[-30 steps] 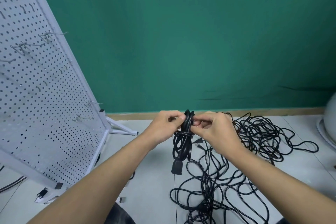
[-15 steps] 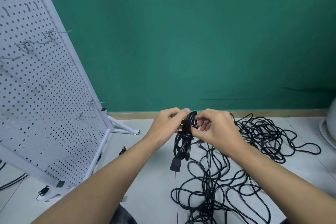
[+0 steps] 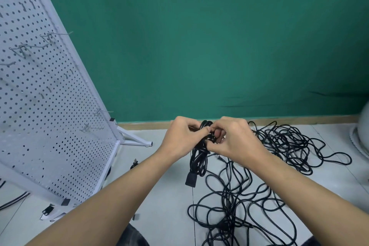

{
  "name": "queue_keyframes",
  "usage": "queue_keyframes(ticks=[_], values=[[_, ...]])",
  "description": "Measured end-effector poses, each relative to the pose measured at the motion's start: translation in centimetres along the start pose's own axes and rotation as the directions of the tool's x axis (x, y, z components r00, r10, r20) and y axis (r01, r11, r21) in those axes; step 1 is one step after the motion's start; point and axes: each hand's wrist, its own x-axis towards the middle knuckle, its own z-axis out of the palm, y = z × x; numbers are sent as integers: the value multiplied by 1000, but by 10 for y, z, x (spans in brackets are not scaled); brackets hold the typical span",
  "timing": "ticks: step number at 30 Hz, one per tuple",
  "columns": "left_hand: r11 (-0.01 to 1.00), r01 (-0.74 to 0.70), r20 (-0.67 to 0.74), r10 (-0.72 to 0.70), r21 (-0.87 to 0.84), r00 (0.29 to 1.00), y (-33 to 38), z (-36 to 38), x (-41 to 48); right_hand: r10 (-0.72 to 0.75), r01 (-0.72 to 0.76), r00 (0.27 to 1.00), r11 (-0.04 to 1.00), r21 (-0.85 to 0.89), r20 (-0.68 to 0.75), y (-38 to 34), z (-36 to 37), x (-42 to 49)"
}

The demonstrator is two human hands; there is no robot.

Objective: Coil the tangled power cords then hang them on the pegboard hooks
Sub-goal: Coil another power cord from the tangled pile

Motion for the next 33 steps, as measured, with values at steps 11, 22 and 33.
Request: queue_keyframes(ticks=[11,22,33], values=[[949,165,78,-149,-268,986,-11,4,5,31,-31,1000,999,9,-2,1,-1,0],[974,158,-77,-172,-165,982,-9,10,4,157,-157,987,988,-7,41,-3,3,0],[995,-88,-69,90,37,993,-9,20,-6,245,-229,957,967,-113,153,-1,9,-3]])
